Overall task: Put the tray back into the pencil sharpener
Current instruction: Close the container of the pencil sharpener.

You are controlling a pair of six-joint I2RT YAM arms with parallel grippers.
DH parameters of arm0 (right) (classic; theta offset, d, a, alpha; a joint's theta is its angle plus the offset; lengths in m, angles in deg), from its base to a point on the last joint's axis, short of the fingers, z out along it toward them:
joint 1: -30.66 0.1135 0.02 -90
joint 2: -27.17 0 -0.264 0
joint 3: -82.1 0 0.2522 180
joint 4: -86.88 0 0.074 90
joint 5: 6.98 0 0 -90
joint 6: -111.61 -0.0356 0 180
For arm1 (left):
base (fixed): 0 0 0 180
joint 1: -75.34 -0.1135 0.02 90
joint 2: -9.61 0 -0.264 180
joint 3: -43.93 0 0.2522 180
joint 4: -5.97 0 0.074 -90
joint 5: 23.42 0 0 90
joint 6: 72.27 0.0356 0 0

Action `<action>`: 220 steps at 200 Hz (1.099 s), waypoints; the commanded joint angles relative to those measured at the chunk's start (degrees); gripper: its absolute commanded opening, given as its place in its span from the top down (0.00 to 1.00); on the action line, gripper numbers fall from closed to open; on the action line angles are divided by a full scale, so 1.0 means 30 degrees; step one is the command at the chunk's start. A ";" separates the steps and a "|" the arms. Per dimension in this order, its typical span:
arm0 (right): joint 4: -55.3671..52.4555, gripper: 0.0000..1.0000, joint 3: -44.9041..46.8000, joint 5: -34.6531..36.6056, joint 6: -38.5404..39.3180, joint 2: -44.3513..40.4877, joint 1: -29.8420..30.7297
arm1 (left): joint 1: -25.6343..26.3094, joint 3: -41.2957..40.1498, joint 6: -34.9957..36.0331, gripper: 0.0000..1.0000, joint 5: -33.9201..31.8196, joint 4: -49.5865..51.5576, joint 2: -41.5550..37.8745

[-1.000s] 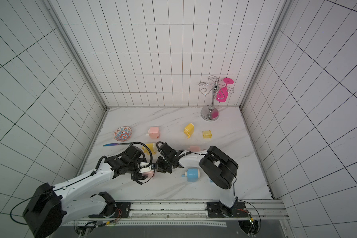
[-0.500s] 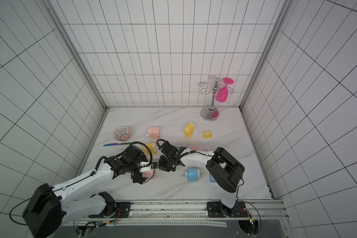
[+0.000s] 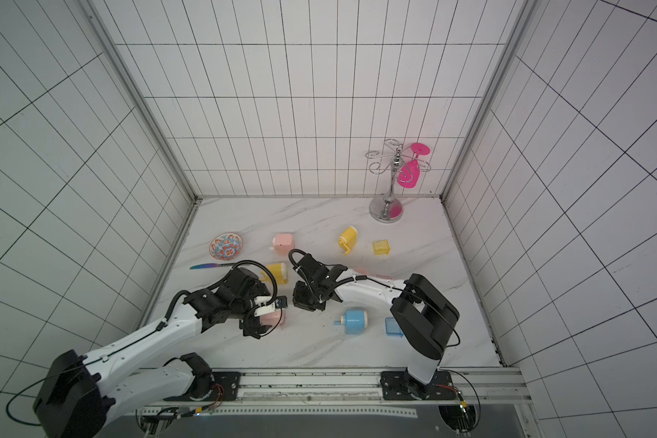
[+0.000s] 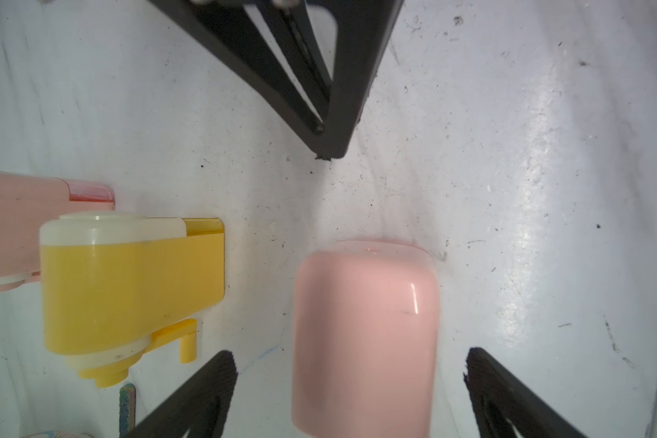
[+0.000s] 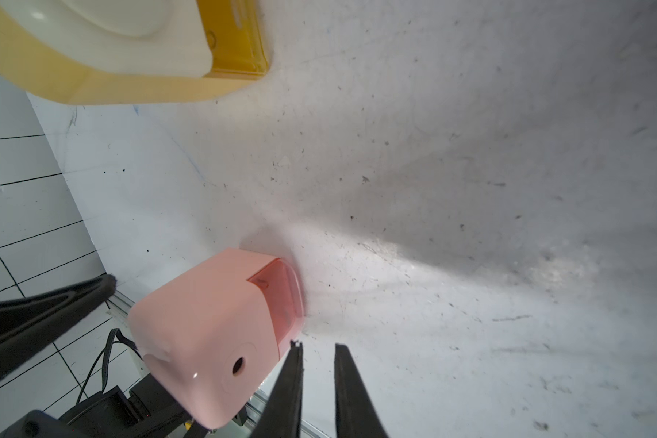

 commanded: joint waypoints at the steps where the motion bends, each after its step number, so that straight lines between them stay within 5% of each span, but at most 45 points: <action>1: -0.1534 0.82 -0.0879 0.0797 0.0285 -0.0932 -0.0186 | -0.0014 0.0994 -0.0615 0.03 0.0304 0.0986 -0.0893; 71: -0.5375 0.80 -0.1356 0.3172 0.1396 -0.4604 -0.0210 | 0.0007 0.3283 -0.3738 0.03 0.0678 0.3573 -0.5747; 114: -0.8549 0.79 -0.1522 0.5399 0.2318 -0.7805 -0.0262 | 0.1586 0.5594 -0.6904 0.28 0.0440 0.4544 -0.7468; 159: -1.1418 0.78 -0.1705 0.6869 0.3120 -1.0780 -0.1630 | 0.2752 0.8551 -1.0314 0.32 -0.2748 0.4426 -0.5934; 220: -1.4979 0.72 -0.4018 0.7378 0.5285 -1.1716 -0.6087 | 0.2754 1.3461 -1.5118 0.39 -0.6039 0.4132 -0.0078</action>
